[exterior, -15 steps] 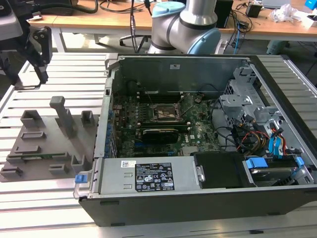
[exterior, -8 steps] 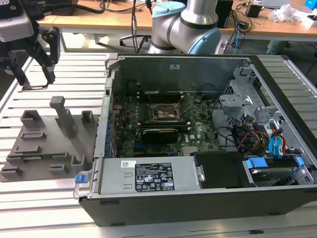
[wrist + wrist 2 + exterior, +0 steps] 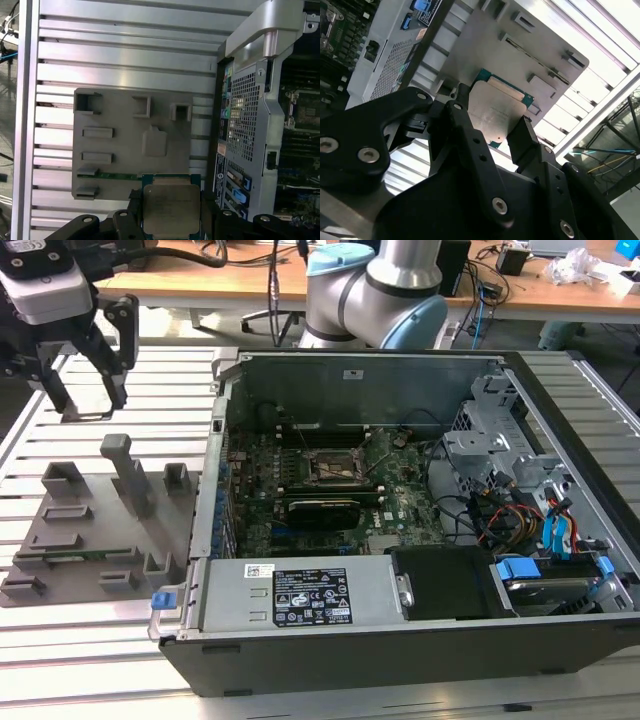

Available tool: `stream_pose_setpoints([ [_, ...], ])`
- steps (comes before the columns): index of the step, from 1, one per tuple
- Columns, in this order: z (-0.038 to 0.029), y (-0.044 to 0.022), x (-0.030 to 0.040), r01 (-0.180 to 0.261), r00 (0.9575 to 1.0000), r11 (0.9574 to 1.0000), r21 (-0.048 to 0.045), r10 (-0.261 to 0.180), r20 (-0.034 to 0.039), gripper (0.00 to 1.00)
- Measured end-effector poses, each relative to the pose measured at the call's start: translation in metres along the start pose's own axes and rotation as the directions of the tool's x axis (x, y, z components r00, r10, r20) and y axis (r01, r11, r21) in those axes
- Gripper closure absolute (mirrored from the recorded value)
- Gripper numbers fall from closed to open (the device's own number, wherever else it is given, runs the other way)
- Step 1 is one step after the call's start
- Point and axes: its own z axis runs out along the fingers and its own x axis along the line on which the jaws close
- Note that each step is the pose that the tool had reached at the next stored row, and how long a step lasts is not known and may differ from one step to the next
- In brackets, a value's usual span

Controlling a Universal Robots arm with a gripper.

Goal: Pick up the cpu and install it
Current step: 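Pick up the cpu and move it towards the insertion slot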

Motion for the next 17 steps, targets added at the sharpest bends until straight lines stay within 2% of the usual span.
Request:
stream_pose_setpoints([
  [12,0.0011,-0.0011,-0.0196,0.000,1.0000,1.0000,0.0015,0.000,-0.0001,0.45],
  [17,0.0072,-0.0008,-0.0271,0.000,1.0000,1.0000,0.0023,0.000,-0.0001,0.45],
])
